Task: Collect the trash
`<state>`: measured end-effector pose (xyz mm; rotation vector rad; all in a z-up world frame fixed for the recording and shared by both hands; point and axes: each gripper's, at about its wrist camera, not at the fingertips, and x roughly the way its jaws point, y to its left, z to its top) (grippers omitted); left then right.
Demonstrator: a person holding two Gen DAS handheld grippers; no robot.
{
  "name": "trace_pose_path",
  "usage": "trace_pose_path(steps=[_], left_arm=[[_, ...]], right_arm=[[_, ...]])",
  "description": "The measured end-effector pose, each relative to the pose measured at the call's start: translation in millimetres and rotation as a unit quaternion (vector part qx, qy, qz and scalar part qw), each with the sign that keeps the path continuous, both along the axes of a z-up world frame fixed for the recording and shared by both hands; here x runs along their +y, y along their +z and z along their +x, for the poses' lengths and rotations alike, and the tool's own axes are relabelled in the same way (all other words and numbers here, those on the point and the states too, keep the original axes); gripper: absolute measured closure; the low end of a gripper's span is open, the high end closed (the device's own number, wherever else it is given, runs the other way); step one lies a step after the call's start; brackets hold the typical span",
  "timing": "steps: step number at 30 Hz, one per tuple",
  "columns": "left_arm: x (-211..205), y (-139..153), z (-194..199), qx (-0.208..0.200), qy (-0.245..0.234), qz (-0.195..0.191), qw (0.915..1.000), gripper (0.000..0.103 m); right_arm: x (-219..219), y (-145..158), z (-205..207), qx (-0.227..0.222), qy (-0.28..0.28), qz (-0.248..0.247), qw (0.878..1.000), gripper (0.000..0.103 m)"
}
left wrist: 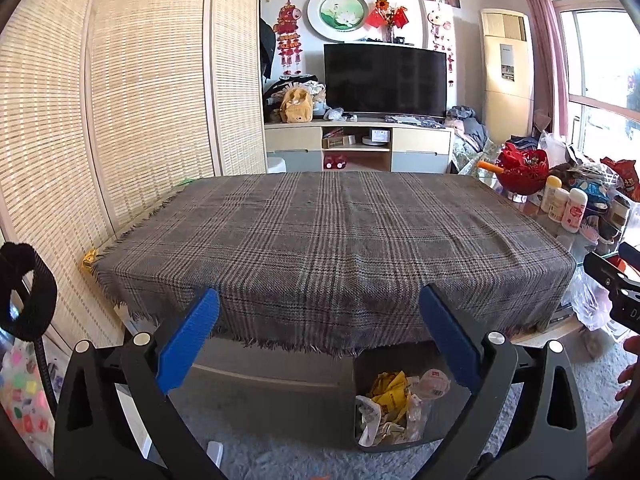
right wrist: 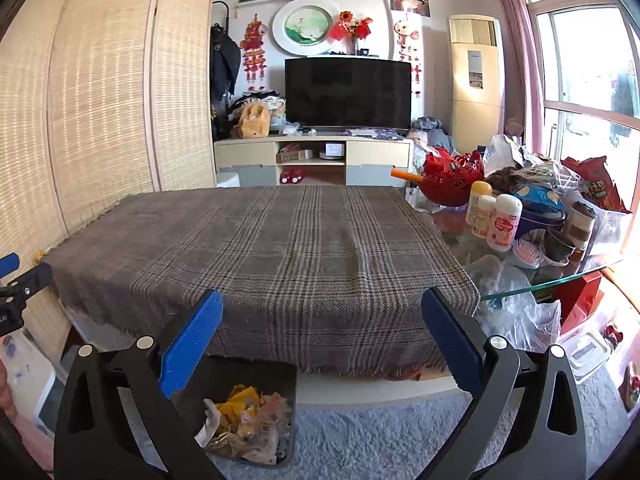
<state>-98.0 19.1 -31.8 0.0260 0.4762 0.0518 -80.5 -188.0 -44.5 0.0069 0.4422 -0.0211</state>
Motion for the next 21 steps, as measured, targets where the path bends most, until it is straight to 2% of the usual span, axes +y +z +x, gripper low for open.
trace_pose_path(steps=[21], left_arm=[[-3.0, -0.9, 8.0, 0.007, 0.001, 0.004, 1.0000, 0.008]], right_arm=[[1.4, -0.8, 1.4, 0.008, 0.004, 0.012, 1.000, 0.003]])
